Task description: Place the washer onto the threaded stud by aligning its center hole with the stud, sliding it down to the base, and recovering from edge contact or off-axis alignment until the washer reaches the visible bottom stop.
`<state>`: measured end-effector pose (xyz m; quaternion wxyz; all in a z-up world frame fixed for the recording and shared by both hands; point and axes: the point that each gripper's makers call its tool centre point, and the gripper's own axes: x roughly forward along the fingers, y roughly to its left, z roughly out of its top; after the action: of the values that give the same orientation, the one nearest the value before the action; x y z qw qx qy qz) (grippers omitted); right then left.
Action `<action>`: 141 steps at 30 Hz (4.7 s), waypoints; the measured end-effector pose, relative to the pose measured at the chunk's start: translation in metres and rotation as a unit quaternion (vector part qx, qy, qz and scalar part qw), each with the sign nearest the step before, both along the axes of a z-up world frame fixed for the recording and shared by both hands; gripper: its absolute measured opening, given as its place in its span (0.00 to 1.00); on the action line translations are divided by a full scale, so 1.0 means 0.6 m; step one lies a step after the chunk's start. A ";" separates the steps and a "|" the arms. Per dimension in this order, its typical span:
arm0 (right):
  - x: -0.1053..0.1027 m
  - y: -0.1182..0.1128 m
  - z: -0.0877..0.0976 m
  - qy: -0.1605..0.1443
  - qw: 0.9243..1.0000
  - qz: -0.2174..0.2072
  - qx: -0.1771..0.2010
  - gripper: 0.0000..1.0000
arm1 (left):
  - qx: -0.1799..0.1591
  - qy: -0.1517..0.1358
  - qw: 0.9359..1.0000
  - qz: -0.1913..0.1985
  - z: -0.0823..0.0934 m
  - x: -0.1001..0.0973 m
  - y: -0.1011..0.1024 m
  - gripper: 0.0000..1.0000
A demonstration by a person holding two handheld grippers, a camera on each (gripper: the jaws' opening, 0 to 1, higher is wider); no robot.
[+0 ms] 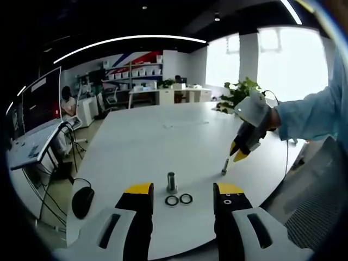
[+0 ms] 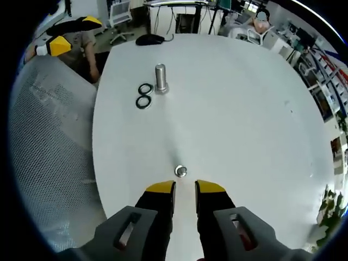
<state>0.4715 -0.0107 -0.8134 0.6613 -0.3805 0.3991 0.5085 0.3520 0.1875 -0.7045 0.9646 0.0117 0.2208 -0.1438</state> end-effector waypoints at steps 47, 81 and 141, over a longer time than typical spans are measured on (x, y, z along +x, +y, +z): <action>-0.176 -0.153 0.149 -0.054 0.956 -0.230 0.174 0.17 | 0.024 0.007 0.998 -0.060 -0.008 -0.019 -0.037 0.48; -0.199 -0.212 0.119 -0.081 0.926 -0.315 0.193 0.18 | 0.029 0.021 0.996 -0.081 -0.016 -0.019 -0.049 0.43; -0.181 -0.246 0.099 -0.075 0.925 -0.339 0.156 0.17 | 0.128 0.287 0.932 -0.182 -0.261 0.136 0.004 0.23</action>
<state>0.3631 -0.1582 -0.7541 0.8734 -0.1516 0.3690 0.2794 0.4338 0.1897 -0.8614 0.8074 0.1335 0.4991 -0.2849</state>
